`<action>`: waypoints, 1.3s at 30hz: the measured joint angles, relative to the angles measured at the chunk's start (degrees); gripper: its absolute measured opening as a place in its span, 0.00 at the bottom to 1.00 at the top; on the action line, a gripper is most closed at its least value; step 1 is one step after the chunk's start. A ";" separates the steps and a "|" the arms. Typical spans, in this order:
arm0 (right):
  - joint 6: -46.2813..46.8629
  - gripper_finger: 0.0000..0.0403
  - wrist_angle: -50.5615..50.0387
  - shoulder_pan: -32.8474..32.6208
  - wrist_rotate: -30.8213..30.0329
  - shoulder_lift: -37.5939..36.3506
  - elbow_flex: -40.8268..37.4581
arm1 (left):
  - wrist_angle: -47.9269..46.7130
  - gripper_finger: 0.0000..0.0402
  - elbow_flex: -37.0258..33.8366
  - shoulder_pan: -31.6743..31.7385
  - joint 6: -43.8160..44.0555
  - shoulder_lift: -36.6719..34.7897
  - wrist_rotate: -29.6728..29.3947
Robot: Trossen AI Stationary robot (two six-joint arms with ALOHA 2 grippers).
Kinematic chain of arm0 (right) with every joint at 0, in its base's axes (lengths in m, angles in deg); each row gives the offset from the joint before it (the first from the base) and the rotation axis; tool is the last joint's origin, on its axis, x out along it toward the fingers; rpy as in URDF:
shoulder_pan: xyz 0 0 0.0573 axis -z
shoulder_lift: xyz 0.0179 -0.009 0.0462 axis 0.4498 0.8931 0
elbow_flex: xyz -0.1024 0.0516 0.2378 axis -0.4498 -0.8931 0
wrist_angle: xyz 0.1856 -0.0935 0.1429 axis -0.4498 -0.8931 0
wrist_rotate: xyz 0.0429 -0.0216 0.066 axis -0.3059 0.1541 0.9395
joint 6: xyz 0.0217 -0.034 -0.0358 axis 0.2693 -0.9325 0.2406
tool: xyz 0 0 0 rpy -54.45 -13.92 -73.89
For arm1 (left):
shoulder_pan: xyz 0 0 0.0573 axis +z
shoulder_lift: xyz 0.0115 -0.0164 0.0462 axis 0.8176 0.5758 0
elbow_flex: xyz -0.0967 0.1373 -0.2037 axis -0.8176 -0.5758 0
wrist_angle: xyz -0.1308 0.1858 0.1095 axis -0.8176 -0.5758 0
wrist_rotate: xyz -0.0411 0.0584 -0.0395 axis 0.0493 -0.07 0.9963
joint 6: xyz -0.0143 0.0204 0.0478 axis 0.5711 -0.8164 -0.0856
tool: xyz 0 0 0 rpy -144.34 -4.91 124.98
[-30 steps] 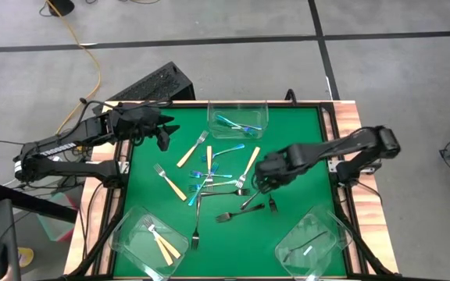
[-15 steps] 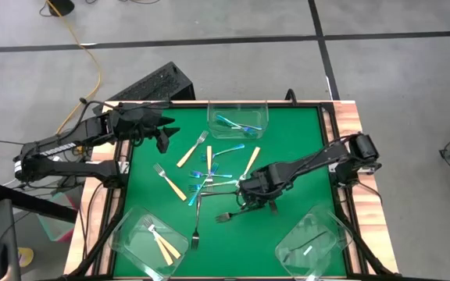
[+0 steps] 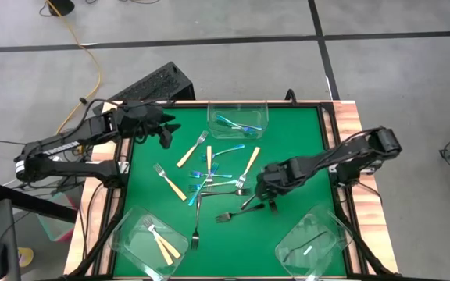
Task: Sort silverware by color (type)
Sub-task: Put the black fork into the bottom right transparent bin
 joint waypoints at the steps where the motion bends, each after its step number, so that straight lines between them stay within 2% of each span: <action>1: -1.00 0.43 1.03 0.60 0.06 -0.39 -0.90 | 0.15 0.44 0.00 0.08 0.66 0.30 -0.58; 4: -5.21 0.43 1.46 2.46 0.11 -0.56 -2.28 | 0.00 0.44 0.00 0.43 2.89 1.23 -1.69; 9: -10.40 0.43 5.62 4.22 0.59 2.67 -2.23 | -0.14 0.44 0.00 0.81 4.28 2.34 0.05; 14: -9.95 0.43 7.56 3.36 1.14 5.87 -2.26 | -0.21 0.44 0.00 0.88 4.28 2.73 0.36; 23: -6.92 0.43 7.19 2.45 2.02 6.76 -2.20 | -0.34 0.44 0.00 0.88 1.56 2.73 0.34; 30: -5.91 0.32 2.24 2.43 2.77 6.78 -2.16 | -0.40 0.44 0.00 0.88 1.24 2.73 0.34; 39: -6.34 0.18 1.97 2.42 2.96 6.83 -2.18 | -0.38 0.44 0.00 0.93 -1.76 2.73 0.32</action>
